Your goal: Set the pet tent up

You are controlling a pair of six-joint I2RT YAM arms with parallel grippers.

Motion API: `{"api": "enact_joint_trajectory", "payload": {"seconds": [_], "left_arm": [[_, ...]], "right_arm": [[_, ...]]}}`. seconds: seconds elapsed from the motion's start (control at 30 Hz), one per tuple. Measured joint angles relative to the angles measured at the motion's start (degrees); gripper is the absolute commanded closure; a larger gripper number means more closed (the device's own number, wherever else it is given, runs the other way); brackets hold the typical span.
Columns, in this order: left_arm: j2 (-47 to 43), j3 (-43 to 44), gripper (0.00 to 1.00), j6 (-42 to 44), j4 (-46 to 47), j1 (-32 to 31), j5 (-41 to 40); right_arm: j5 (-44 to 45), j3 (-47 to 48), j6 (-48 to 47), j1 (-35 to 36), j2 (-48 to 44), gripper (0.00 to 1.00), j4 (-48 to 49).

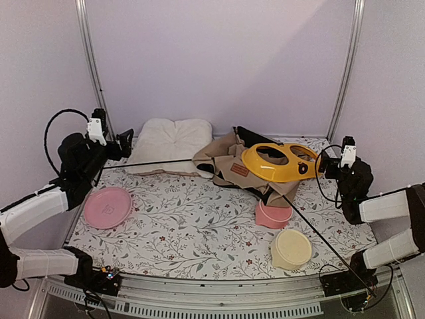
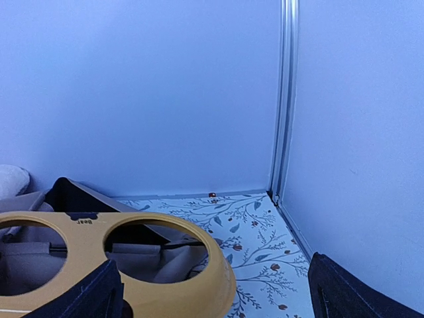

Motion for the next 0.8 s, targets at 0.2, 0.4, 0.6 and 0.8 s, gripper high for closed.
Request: {"api": "enact_joint_trajectory", "payload": {"seconds": [0.2,0.4,0.6,0.8], "left_arm": [[-4.0,7.4,0.00,-2.0,-16.6,-5.8,5.2],[-4.7,11.6,0.01,-4.2,-26.7,-9.2,10.3],[-6.7,14.9,0.01,-11.3,-36.0,-8.6,9.8],[-6.6,18.4,0.01,-14.6,-39.2,-7.2,16.3]], "right_arm": [[2.9,13.2,2.9,7.5,-12.0,0.01,-20.7],[8.0,21.9,3.3,21.4,-15.5,0.01,-36.0],[8.1,25.7,6.7,24.1,-19.0,0.01,-52.3],[10.7,28.2,16.7,24.0,-26.6,0.01,-64.4]]}}
